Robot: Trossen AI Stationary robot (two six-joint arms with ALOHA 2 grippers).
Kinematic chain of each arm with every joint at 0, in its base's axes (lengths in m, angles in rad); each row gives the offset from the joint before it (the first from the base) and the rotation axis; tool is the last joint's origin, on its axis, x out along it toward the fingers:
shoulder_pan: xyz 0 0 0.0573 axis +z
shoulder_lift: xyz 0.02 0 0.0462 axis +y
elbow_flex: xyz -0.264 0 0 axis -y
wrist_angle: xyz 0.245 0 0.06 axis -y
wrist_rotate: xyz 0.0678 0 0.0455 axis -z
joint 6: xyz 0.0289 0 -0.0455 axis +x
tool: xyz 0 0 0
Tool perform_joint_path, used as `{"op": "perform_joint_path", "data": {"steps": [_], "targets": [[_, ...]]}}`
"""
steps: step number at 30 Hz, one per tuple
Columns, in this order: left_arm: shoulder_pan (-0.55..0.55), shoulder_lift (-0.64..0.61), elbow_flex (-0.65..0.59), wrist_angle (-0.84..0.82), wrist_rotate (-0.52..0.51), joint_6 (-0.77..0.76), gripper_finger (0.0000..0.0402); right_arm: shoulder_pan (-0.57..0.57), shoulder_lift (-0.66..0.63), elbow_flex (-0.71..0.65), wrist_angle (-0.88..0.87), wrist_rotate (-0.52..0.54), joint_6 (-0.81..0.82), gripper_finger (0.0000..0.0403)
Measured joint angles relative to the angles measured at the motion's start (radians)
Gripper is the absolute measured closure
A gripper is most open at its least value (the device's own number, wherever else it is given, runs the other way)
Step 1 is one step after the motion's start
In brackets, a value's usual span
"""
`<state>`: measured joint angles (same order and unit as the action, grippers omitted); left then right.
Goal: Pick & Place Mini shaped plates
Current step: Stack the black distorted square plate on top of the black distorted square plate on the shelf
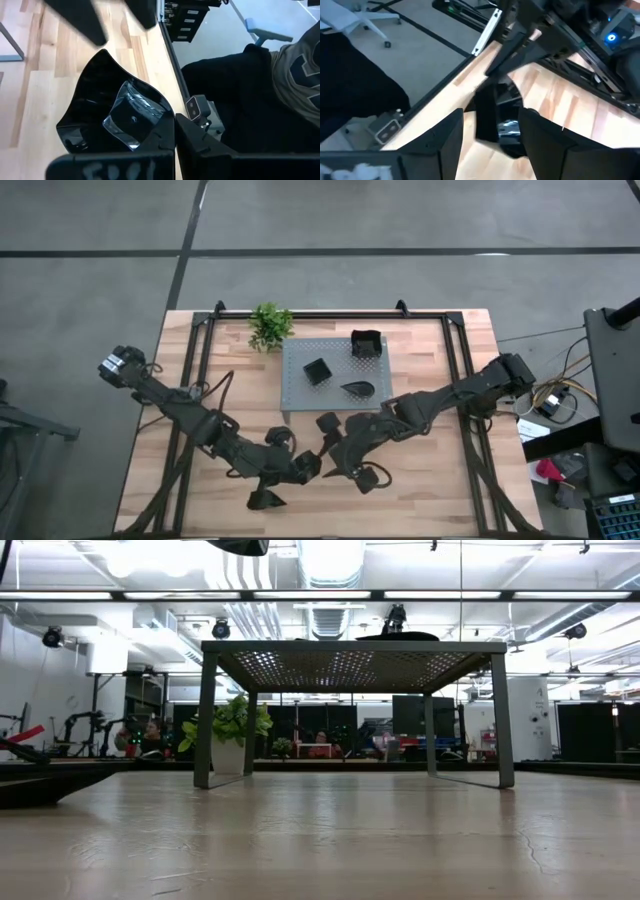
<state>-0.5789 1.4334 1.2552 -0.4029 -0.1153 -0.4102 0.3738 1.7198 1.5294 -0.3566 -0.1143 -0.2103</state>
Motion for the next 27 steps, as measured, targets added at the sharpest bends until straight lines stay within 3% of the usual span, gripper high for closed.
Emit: {"op": "perform_joint_path", "data": {"steps": [7,16,20,27], "targets": [[0.008,0.0,0.0,0.001,-0.031,0.024,0.0401,-0.043,0.041,0.022,0.029,-0.127,0.068,0.0227],[0.016,0.0,-0.001,0.0,-0.042,0.059,0.0401,-0.076,0.097,0.067,-0.01,-0.206,0.134,0.0239],[0.017,0.0,0.001,-0.004,-0.043,0.067,0.0401,-0.077,0.095,0.073,-0.017,-0.209,0.14,0.0273],[0.017,0.0,0.02,-0.005,-0.043,0.106,0.0401,-0.081,0.103,0.073,-0.065,-0.209,0.128,0.0368]]}}
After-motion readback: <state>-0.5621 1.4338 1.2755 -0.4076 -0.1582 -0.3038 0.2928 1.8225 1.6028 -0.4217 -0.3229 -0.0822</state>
